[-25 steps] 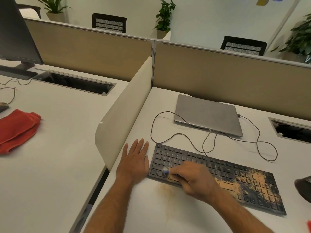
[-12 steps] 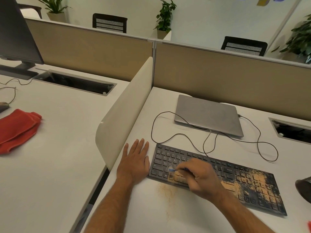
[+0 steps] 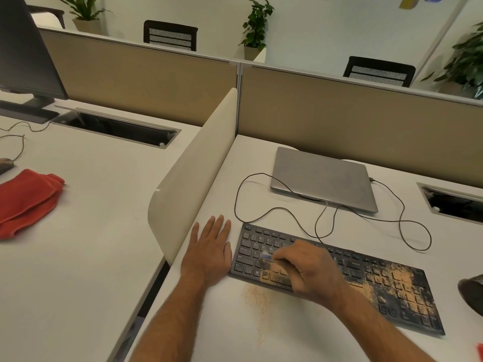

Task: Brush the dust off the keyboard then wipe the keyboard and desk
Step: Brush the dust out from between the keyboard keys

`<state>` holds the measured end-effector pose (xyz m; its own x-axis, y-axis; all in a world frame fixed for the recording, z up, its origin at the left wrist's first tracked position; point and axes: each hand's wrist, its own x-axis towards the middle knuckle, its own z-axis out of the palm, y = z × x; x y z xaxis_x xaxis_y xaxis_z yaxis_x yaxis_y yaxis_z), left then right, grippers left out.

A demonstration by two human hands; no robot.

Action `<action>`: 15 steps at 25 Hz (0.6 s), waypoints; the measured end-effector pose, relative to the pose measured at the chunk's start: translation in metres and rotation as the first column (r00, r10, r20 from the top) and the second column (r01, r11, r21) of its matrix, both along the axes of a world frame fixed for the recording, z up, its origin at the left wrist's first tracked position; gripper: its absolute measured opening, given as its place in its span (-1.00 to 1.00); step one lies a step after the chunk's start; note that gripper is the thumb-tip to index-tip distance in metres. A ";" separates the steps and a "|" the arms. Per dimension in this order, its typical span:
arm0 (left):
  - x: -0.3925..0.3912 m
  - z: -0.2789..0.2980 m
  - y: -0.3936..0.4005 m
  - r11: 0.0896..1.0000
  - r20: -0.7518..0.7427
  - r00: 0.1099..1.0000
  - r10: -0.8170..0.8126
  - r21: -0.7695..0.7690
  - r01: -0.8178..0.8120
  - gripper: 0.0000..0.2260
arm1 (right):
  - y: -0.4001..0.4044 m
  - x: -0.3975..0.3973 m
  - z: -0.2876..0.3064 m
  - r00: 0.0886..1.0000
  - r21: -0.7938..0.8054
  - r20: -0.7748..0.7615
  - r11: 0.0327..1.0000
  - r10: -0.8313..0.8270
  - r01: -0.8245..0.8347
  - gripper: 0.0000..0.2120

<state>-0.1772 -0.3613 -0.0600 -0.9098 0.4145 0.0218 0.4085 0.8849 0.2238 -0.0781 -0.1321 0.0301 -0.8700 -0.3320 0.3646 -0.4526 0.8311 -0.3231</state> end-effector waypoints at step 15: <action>0.000 -0.001 0.000 1.000 0.005 1.000 -0.003 0.000 0.003 -0.36 | 0.002 0.000 0.004 0.994 -0.002 0.041 0.995 -0.099 0.099 -0.84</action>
<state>-0.1777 -0.3616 -0.0607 -0.9088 0.4169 0.0175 0.4098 0.8838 0.2258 -0.0776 -0.1303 0.0341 -0.9127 -0.2418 0.3293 -0.3542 0.8701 -0.3427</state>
